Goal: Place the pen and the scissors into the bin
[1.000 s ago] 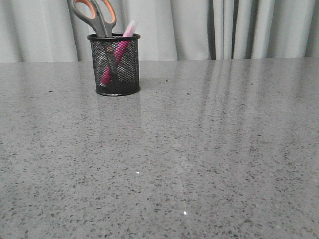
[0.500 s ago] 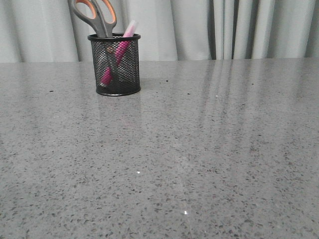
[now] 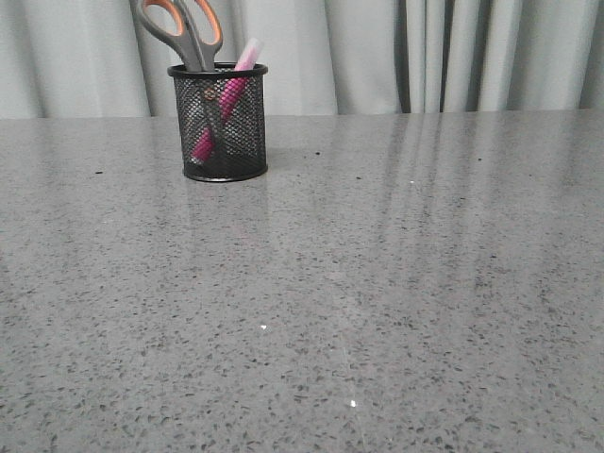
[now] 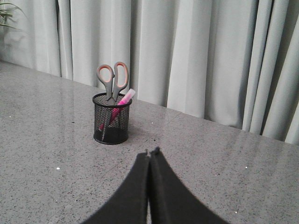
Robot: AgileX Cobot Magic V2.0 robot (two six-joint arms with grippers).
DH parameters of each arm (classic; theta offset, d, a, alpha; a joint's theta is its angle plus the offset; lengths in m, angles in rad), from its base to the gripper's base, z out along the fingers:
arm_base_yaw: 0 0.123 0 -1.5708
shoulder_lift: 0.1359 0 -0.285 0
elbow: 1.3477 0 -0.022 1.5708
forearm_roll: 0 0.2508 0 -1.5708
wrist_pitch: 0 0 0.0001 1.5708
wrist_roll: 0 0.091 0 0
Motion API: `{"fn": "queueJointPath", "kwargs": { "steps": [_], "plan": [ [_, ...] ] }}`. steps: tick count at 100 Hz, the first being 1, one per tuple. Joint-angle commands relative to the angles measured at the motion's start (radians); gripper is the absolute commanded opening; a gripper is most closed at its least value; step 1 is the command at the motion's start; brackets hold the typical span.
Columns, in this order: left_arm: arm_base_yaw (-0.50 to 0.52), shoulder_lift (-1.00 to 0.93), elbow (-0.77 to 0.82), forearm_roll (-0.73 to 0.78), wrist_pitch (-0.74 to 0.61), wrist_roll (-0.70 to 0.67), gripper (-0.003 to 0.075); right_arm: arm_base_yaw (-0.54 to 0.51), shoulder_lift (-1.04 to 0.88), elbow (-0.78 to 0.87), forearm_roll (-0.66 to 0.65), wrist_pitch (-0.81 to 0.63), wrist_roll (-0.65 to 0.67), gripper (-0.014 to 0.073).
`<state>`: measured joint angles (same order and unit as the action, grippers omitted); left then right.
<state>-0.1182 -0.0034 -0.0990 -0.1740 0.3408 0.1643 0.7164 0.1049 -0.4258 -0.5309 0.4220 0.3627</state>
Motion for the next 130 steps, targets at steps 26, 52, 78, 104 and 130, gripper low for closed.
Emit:
{"fn": "queueJointPath", "kwargs": {
  "steps": [26, 52, 78, 104, 130],
  "plan": [
    [0.062, -0.032, 0.145, 0.174, -0.074, -0.067, -0.0019, 0.0, 0.012, -0.022, -0.027, -0.065, -0.003, -0.0054],
    [0.062, -0.032, 0.143, 0.092, -0.057, -0.067, -0.0019, 0.0, 0.012, -0.022, -0.027, -0.065, -0.003, -0.0054],
    [0.062, -0.032, 0.143, 0.009, -0.057, -0.067, -0.0019, 0.0, 0.012, -0.022, -0.027, -0.065, -0.003, -0.0054],
    [0.062, -0.032, 0.143, 0.009, -0.057, -0.067, -0.0019, 0.0, 0.012, -0.022, -0.027, -0.065, -0.003, -0.0054],
    [0.062, -0.032, 0.143, 0.009, -0.057, -0.067, -0.0019, 0.0, 0.012, 0.005, -0.027, -0.067, -0.003, -0.0054]
  ]
}}
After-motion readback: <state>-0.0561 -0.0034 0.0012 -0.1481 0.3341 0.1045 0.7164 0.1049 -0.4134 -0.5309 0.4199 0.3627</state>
